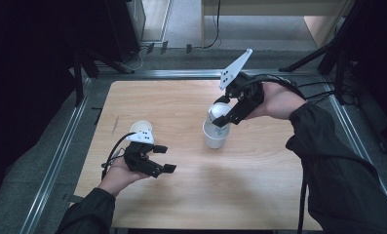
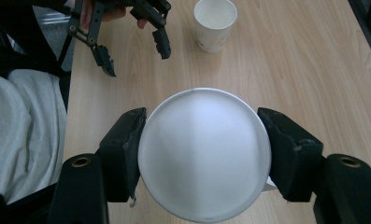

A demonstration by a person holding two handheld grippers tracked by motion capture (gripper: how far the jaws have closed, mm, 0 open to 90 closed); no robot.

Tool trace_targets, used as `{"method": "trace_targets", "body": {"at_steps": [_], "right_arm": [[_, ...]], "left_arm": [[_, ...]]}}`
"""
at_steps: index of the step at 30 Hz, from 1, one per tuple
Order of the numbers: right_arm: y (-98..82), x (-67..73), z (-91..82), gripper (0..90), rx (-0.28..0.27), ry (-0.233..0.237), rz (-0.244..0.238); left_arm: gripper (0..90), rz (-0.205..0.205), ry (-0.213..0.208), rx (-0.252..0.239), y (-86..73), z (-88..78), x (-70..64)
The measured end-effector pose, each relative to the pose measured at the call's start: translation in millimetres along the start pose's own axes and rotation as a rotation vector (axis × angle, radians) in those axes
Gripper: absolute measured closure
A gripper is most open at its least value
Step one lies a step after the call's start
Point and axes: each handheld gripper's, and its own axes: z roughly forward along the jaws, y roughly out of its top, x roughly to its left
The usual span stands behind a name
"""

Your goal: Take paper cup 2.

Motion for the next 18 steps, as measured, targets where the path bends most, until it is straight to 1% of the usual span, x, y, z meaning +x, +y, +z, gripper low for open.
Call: {"method": "trace_targets", "body": {"at_steps": [2, 3, 4, 5, 6, 8, 9, 10, 14, 15, 16, 18], "right_arm": [[-3.1, 5.0, 5.0, 35.8, -0.014, 0.015, -0.01], [-6.9, 9.4, 10.3, 35.8, -0.014, 0.029, -0.012], [-9.5, 10.5, 13.0, 35.9, -0.018, 0.028, -0.016], [-12.5, 10.9, 15.7, 35.8, -0.02, 0.037, -0.011], [-12.5, 10.9, 15.7, 35.8, -0.02, 0.037, -0.011], [-19.6, 11.9, 20.5, 35.9, -0.031, 0.04, -0.008], [-22.8, 12.3, 22.2, 35.9, -0.034, 0.048, 0.0], [-29.2, 12.6, 26.6, 35.9, -0.057, 0.055, 0.01], [-37.9, 12.9, 34.3, 35.9, -0.076, 0.055, 0.019], [-43.8, 13.3, 39.5, 35.9, -0.097, 0.055, 0.023], [-43.8, 13.3, 39.5, 35.9, -0.097, 0.055, 0.023], [-49.6, 13.6, 44.8, 35.9, -0.125, 0.063, 0.034]], "left_arm": [[15.7, 0.005, -0.002, 0.0, 0.3, 0.2, -0.9], [15.7, 0.006, -0.004, -0.001, 0.5, 0.1, -1.1], [15.7, 0.007, -0.006, -0.006, 0.9, 0.1, -1.1], [15.7, 0.007, -0.006, -0.006, 0.9, 0.1, -1.1], [15.7, 0.004, -0.007, -0.009, 1.0, 0.3, -1.1], [15.7, 0.003, -0.011, -0.011, 1.3, 0.2, -1.2], [15.7, 0.004, -0.012, -0.013, 1.5, 0.3, -1.2], [15.7, 0.005, -0.009, -0.016, 2.0, 0.5, -1.3], [15.6, 0.009, -0.016, -0.031, 5.5, 1.3, 0.2], [15.6, 0.016, -0.021, -0.045, 7.5, 2.3, 0.6], [15.6, 0.016, -0.021, -0.045, 7.5, 2.3, 0.6], [15.6, 0.024, -0.028, -0.047, 10.0, 4.5, 1.2]]}}
